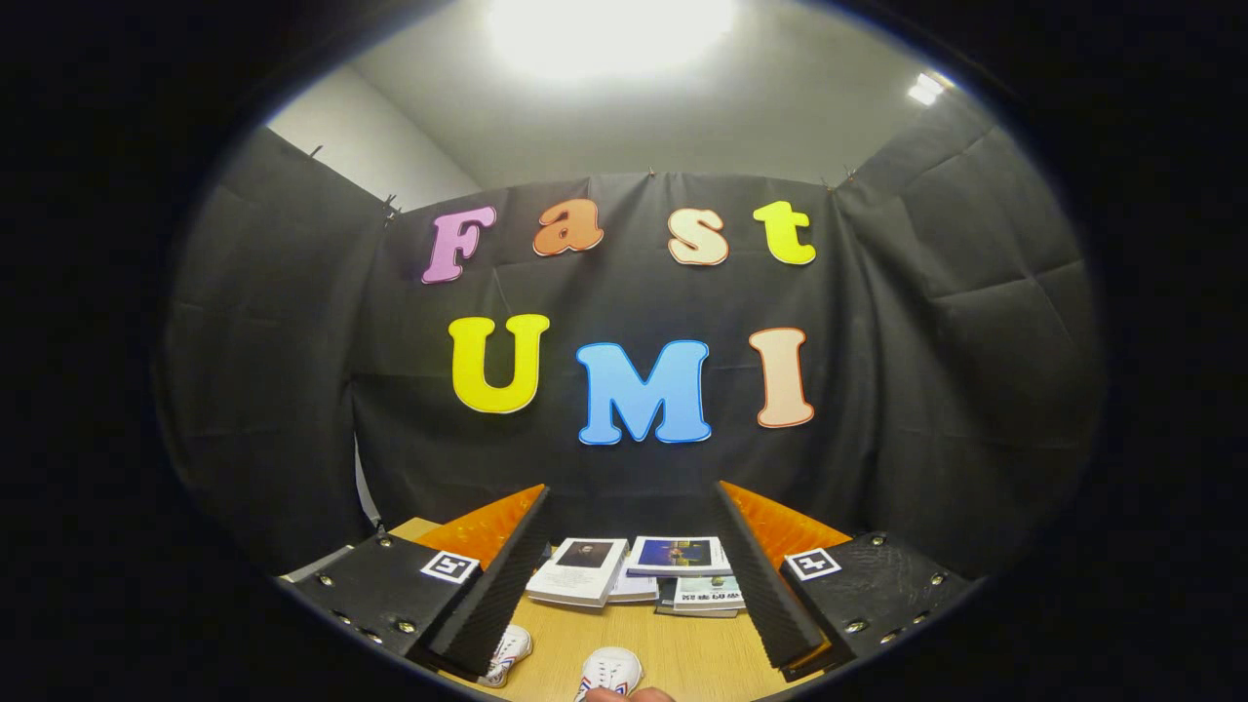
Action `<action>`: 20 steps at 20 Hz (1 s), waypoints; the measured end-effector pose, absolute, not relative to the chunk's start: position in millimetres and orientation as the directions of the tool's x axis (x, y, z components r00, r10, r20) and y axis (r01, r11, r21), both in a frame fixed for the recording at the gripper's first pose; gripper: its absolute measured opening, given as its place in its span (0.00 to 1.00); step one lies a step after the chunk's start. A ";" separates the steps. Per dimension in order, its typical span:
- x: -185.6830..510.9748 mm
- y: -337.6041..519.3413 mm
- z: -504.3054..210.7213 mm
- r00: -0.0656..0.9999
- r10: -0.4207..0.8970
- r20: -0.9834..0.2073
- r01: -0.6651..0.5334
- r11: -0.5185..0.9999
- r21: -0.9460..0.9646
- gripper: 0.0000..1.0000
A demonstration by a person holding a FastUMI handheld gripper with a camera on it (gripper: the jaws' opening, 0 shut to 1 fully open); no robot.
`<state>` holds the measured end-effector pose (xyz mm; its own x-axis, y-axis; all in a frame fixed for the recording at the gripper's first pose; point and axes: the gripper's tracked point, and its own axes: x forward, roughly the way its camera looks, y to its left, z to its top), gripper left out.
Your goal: Open the storage box then place both shoes into the box .Put the left shoe in first, then the right shoe, with the right side of both shoes facing outward in a uniform manner.
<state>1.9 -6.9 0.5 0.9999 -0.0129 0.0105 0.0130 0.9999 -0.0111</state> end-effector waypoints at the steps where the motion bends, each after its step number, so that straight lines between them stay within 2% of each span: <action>1: 2.9 -6.3 -2.8 1.000 -0.015 0.007 0.015 1.000 -0.002 0.98; 6: 6.6 -2.5 -32.8 0.998 -0.021 -0.056 0.023 0.999 0.043 0.98; 10: 18.5 20.3 -59.2 0.992 0.050 -0.113 -0.040 0.995 0.091 0.98; 15: 32.4 66.4 -115.3 0.949 0.214 -0.232 -0.184 0.972 0.146 0.98; 20: 35.1 128.8 -175.0 0.836 0.426 -0.346 -0.309 0.887 0.344 0.99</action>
<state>35.1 128.8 -175.0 0.8361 0.4257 -0.3461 -0.3091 0.8866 0.3440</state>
